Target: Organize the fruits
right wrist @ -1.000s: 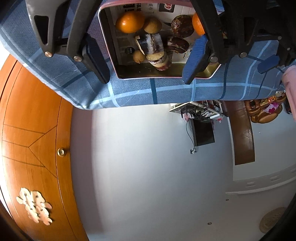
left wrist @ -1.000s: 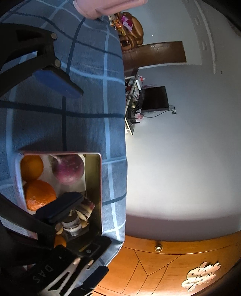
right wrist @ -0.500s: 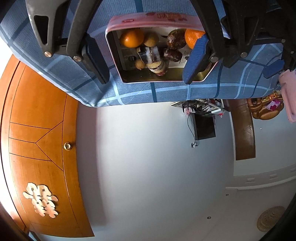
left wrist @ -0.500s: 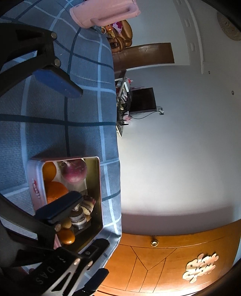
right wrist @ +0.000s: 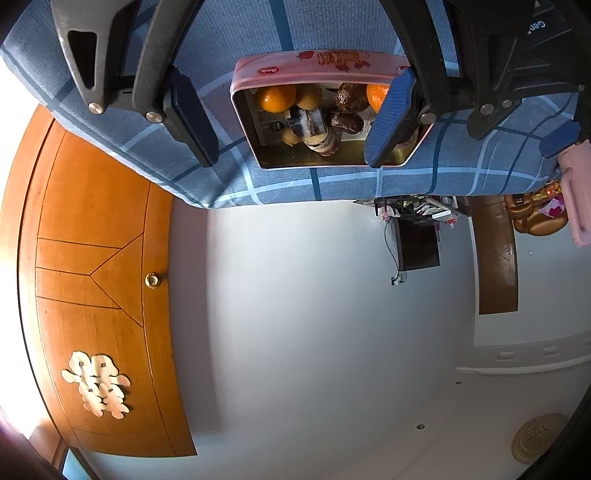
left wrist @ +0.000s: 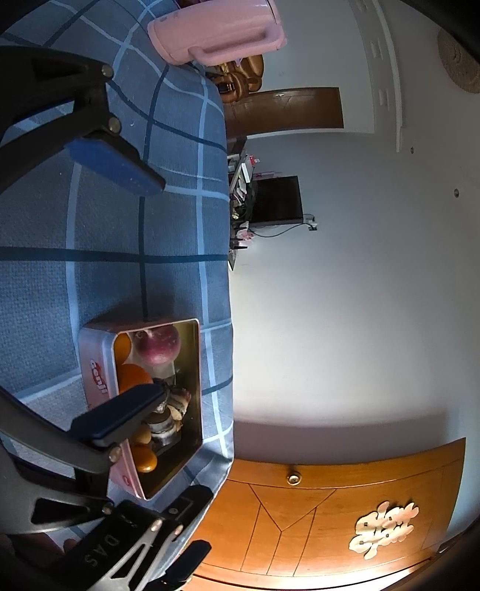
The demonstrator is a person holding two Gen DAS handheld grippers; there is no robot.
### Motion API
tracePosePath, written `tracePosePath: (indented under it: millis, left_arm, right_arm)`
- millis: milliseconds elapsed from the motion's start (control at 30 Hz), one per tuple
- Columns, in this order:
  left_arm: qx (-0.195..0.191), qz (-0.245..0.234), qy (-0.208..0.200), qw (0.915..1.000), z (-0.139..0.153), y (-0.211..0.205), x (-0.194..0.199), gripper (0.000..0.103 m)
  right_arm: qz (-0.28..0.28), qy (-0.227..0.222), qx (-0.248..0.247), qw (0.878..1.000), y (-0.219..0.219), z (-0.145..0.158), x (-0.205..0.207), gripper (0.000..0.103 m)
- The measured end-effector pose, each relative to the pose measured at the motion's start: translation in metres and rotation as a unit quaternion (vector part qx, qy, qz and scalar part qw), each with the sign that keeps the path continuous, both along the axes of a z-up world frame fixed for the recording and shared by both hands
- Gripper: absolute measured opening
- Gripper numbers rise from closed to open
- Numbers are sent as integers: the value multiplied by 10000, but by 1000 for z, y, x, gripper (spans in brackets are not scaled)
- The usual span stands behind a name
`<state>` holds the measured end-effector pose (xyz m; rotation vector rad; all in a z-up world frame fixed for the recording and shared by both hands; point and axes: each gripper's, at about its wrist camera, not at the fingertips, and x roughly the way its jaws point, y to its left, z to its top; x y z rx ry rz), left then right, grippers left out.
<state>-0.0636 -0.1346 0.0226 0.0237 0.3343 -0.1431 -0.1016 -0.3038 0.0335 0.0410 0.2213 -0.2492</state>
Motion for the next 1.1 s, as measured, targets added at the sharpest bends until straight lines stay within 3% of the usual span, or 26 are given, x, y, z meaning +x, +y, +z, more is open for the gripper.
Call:
tracePosePath:
  millis: [1100]
  left_arm:
    - [60, 16, -75, 10000, 2, 0, -7, 103]
  right_arm:
    - [-155, -190, -9, 9997, 2, 3, -13, 82]
